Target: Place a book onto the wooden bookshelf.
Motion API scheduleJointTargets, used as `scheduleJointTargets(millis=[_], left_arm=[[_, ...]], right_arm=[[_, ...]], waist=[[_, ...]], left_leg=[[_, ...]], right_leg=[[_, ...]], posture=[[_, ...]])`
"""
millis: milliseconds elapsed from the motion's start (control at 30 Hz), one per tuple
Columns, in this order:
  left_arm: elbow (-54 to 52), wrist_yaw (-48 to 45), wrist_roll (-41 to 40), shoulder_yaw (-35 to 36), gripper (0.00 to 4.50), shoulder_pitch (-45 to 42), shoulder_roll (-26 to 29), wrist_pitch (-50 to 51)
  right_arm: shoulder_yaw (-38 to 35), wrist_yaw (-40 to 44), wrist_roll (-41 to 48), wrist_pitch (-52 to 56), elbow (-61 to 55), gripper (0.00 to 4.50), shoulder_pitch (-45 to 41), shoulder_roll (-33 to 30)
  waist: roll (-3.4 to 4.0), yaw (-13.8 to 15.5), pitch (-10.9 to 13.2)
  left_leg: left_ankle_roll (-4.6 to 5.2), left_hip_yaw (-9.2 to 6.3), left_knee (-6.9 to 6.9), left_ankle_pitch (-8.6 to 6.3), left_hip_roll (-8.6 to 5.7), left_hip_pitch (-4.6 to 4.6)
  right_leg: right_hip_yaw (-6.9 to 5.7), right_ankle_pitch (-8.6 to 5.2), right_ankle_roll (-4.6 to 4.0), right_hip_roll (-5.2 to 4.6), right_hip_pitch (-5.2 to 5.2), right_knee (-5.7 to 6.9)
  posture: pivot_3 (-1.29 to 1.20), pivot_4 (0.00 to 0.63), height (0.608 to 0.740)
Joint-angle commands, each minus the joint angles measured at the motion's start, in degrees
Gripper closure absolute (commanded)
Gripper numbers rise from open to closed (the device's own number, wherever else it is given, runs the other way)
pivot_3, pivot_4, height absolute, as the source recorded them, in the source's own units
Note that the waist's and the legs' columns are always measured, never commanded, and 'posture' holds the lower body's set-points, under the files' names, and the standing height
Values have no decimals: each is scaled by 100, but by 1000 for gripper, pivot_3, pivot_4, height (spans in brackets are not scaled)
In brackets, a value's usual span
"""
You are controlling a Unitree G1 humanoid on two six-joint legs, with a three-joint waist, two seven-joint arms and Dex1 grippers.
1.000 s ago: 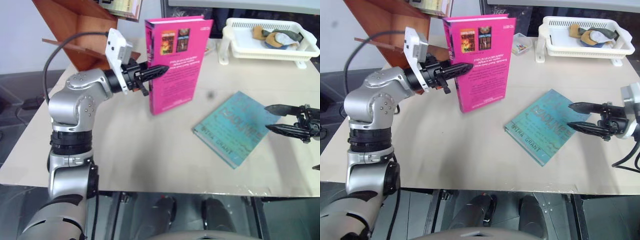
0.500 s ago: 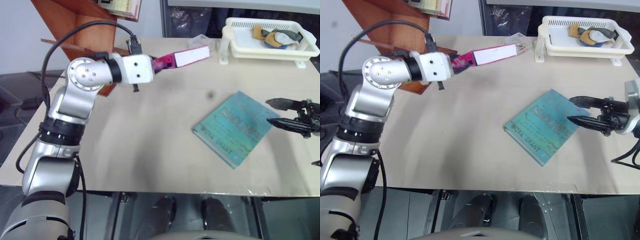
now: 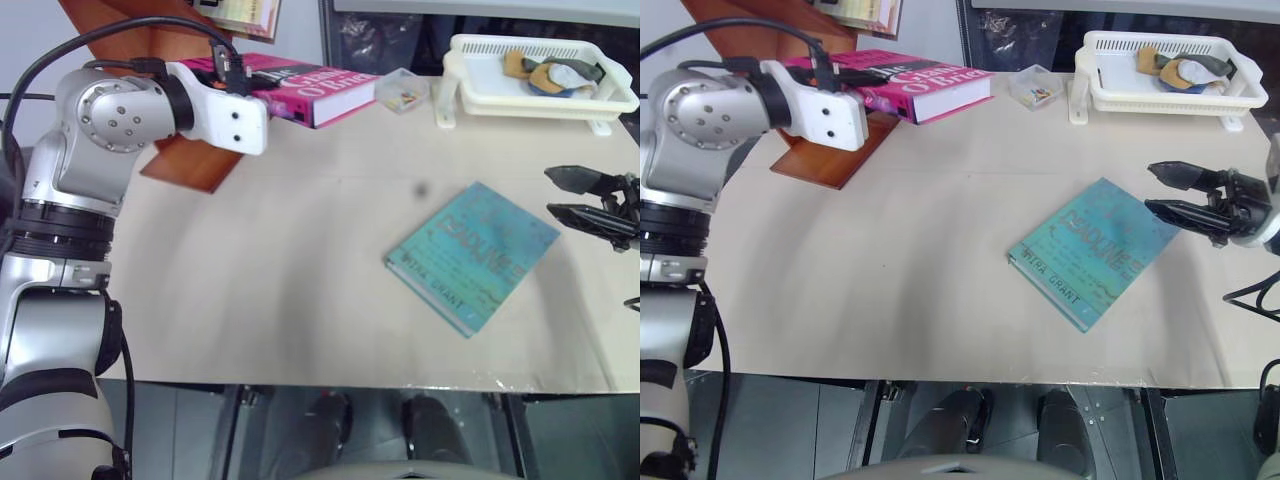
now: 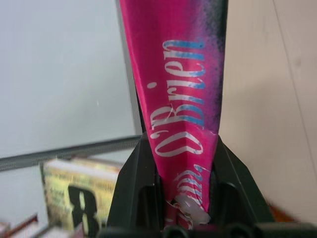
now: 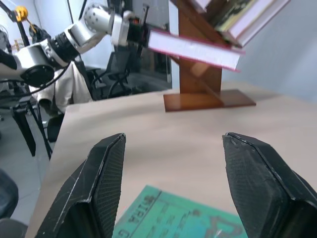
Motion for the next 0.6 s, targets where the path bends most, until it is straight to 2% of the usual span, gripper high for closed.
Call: scheduleJointTargets(millis=[33,267,600], left_arm=[[44,190,182,198,4013,-279,245,-99],[77,188,362,269,4013,-377,606,-161],[255,-1133,-194,258,4013,-533,1045,54]], right_arm=[[-186,151,208,113,1,1323,-176,4],[-46,323,22,13,313,1323,-340,1],[9,510,-130,-200,626,1323,-441,30]], waist=[[0,0,0],[1,-5,1],[2,-16,1]], left_leg=[[0,0,0,0,0,0],[1,0,0,0,0,0],[1,1,0,0,0,0]], right_leg=[[0,0,0,0,0,0],[1,0,0,2,-1,2],[2,0,0,4,-5,6]], posture=[[0,150,740],[0,150,740],[0,150,740]])
